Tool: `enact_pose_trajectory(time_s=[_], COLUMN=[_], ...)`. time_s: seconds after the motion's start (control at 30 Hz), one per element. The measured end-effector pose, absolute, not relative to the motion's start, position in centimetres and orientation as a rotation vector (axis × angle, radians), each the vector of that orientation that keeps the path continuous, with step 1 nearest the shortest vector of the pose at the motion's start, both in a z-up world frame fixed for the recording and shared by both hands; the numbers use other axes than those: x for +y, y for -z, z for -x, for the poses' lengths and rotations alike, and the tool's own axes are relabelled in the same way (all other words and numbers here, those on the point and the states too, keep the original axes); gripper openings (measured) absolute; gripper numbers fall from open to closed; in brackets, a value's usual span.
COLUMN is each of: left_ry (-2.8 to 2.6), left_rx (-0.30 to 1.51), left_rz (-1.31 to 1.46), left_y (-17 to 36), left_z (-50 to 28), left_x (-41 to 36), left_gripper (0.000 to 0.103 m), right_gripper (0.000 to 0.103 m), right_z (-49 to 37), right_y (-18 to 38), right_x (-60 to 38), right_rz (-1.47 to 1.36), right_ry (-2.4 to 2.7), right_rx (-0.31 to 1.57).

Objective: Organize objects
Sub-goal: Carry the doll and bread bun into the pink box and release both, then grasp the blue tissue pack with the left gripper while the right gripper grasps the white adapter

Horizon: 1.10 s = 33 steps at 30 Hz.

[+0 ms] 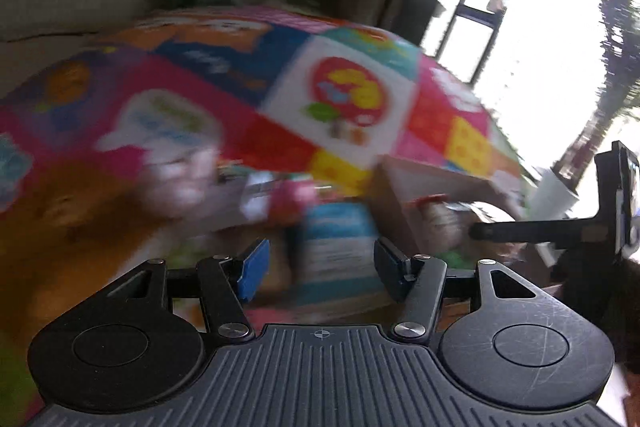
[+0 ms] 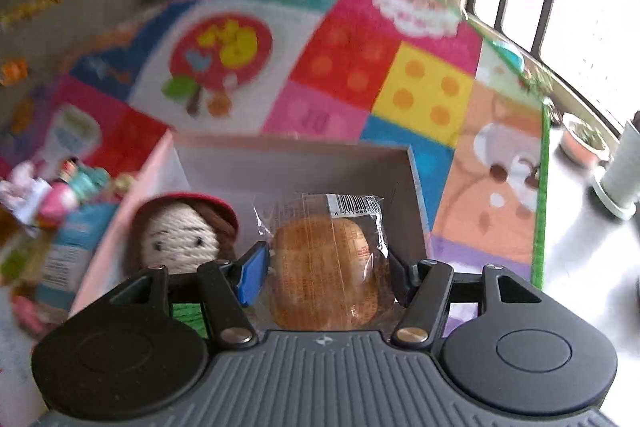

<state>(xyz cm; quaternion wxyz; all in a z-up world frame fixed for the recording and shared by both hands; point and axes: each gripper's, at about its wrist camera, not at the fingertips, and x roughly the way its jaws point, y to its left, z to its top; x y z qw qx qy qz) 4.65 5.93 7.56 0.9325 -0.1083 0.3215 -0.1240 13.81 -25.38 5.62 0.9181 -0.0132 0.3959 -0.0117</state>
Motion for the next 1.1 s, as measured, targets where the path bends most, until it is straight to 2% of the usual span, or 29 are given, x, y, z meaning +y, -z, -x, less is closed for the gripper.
enact_pose_trajectory(time_s=[0.13, 0.33, 0.47, 0.53, 0.67, 0.9, 1.0, 1.03, 1.1], left_ry=[0.213, 0.274, 0.387, 0.415, 0.357, 0.247, 0.229, 0.229, 0.251], left_rx=[0.702, 0.732, 0.74, 0.734, 0.78, 0.901, 0.877, 0.873, 0.885], left_rz=[0.276, 0.332, 0.316, 0.282, 0.191, 0.106, 0.096, 0.081, 0.064], left_y=[-5.5, -4.0, -4.6, -5.0, -4.9, -2.4, -1.9, -2.0, -2.2], left_z=[-4.6, -4.5, -5.1, -6.0, -9.5, -14.5, -14.3, -14.0, -12.8], left_x=[9.5, 9.9, 7.3, 5.5, 1.8, -1.2, -1.4, -1.5, -1.5], left_gripper=[0.062, 0.062, 0.062, 0.062, 0.062, 0.066, 0.064, 0.06, 0.058], right_gripper=[0.062, 0.067, 0.071, 0.083, 0.087, 0.092, 0.092, 0.094, 0.1], right_z=[-14.5, -13.0, -9.3, -6.2, -0.1, 6.2, 7.3, 7.5, 7.6], right_y=[-4.1, -4.3, -6.4, -7.6, -7.9, -3.8, -2.4, -2.0, -1.4], right_x=[-24.5, -25.3, -25.6, -25.6, -25.6, -23.2, -21.9, -21.7, -21.3], right_rz=[-0.08, -0.143, -0.123, -0.119, -0.168, -0.085, -0.084, -0.09, -0.09], right_ry=[-0.045, -0.096, -0.078, -0.072, -0.104, -0.191, -0.258, -0.276, -0.288], right_rx=[0.918, 0.914, 0.758, 0.621, 0.462, 0.433, 0.48, 0.492, 0.51])
